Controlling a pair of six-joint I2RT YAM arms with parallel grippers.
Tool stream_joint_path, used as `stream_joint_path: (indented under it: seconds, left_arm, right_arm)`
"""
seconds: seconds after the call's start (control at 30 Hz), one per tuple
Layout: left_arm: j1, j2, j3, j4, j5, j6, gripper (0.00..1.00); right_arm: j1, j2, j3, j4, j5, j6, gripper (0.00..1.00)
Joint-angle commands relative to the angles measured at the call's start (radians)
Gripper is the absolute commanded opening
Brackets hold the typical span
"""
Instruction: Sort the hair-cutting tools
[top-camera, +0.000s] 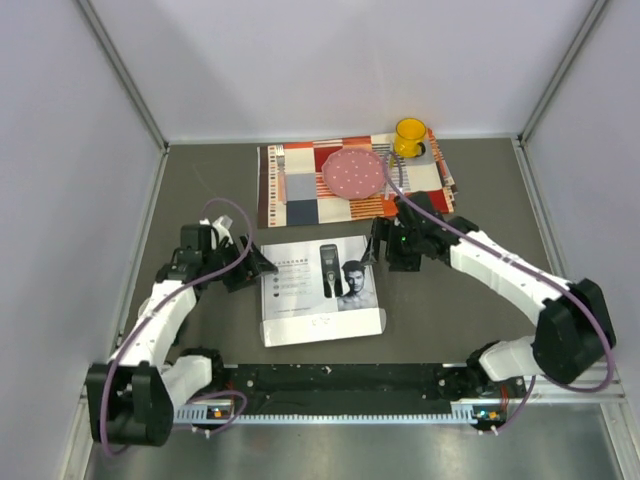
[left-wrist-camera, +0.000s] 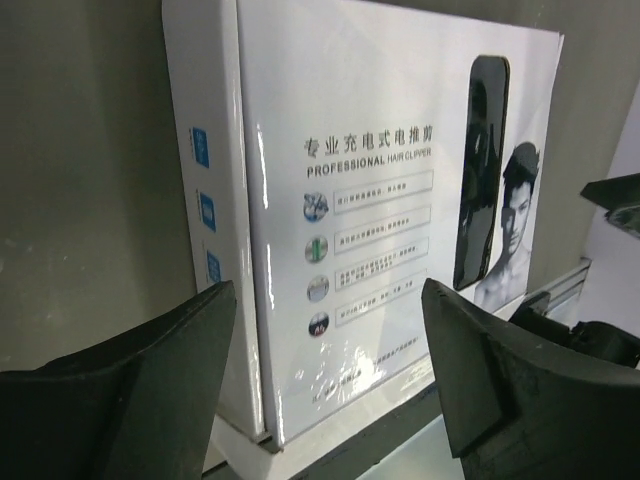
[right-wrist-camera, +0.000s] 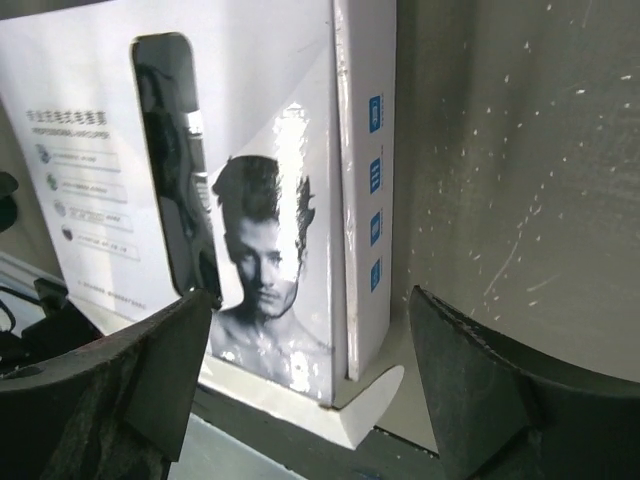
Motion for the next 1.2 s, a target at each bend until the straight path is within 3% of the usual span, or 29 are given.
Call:
stream_joint_path:
  seconds: [0.0, 0.17, 0.3, 0.5, 0.63, 0.73, 0.93, 1.17]
  left_arm:
    - [-0.002, -0.140, 0.028, -0.138, -0.063, 0.075, 0.82]
    - [-0.007, -0.317, -0.047, -0.223, -0.025, 0.043, 0.85]
    - [-0.034, -0.302, -0.025, -0.340, -0.039, -0.043, 0.86]
    - [-0.092, -0.363, -0.007, -0.489, -0.258, -0.121, 0.88]
    - [-0.122, -0.305, -0.030, -0.393, -0.287, -0.165, 0.93]
    - [-0.123, -0.212, -0.024, -0.219, -0.205, -0.146, 0.94]
    - [-0.151, -0.012, 0.015, 0.004, -0.094, -0.148, 0.94]
    - [-0.218, 0.189, 0.119, 0.056, -0.075, -0.131, 0.93]
  right_arm:
    - [0.008, -0.130, -0.029, -0.046, 0.018, -0.034, 0.81]
    - [0.072, -0.224, -0.137, -0.058, 0.008, -0.031, 0.83]
    - [0.149, -0.259, -0.144, -0.062, 0.045, 0.015, 0.83]
    - [0.187, -0.259, -0.174, -0.068, 0.157, 0.074, 0.83]
    - [0.184, -0.236, -0.164, -0.065, 0.286, 0.061, 0.86]
    - [0.184, -0.195, -0.122, -0.016, 0.301, 0.025, 0.88]
    - [0.115, -0.077, -0.111, 0.166, 0.118, -0.038, 0.88]
    - [0.032, 0.055, -0.068, 0.300, -0.128, -0.083, 0.87]
